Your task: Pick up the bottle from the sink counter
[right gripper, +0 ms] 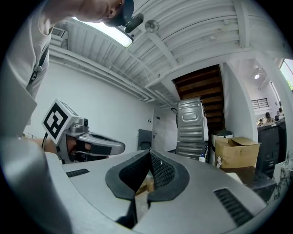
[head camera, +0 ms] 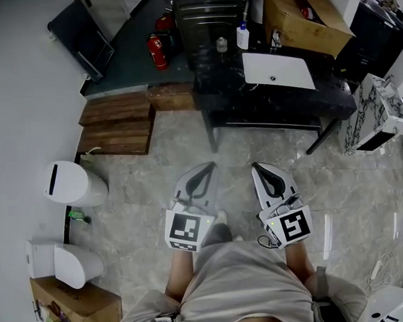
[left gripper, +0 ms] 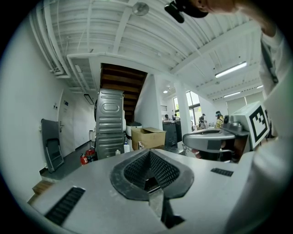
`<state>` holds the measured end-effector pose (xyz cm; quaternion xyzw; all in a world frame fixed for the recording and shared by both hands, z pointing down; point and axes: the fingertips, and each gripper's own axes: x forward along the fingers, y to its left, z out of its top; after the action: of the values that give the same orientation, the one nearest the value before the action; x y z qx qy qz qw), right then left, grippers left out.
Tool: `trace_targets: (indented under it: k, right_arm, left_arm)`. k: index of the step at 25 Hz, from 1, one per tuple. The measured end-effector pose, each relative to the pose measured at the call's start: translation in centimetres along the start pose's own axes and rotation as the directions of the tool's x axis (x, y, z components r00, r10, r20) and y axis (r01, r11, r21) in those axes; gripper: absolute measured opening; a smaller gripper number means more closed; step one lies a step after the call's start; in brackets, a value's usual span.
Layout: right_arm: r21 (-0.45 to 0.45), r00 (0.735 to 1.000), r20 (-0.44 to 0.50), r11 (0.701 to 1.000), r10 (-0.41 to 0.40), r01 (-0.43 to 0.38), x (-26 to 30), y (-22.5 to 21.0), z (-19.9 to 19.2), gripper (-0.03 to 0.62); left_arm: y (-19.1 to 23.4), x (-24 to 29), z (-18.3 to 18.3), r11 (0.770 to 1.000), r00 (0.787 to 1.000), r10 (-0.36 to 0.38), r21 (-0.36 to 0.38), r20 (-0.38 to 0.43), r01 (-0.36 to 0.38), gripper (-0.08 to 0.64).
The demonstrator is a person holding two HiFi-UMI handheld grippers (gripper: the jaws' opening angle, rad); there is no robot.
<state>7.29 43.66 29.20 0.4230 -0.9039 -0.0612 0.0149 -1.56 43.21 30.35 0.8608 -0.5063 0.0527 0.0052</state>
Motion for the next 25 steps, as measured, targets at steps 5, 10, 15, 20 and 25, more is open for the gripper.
trace_targets:
  k: [5,10,15,20,25]
  right_arm:
    - [0.002,1.0,-0.009,1.0,-0.011,0.011,3.0,-1.0,-0.4,-0.005]
    - [0.001,0.999,-0.026,1.0,-0.029,0.029,5.6,-1.8,-0.7,-0.005]
    - [-0.001,0.997,-0.043,0.998,-0.057,0.057,7.8,-2.6,-1.2,-0.005]
    - [-0.006,0.995,-0.057,0.997,-0.082,0.082,9.6,-2.7,-1.7,-0.005]
    - [-0.003,0.992,-0.071,0.994,-0.109,0.109,10.9,-2.8,-1.7,-0.005]
  left_arm:
    - [2.5,2.1,-0.1,1.0,1.0,-0.011,-0.004,-0.004,0.011,0.002]
    - [4.7,4.0,0.0,0.999,1.0,-0.031,-0.006,-0.003,0.031,0.002]
    - [6.5,5.8,0.1,0.998,0.998,-0.058,-0.001,0.002,0.058,0.002]
    - [8.2,6.9,0.1,0.996,0.996,-0.084,0.003,0.009,0.084,0.002]
    - [9.5,7.8,0.2,0.994,0.994,-0.109,-0.001,0.008,0.109,0.002]
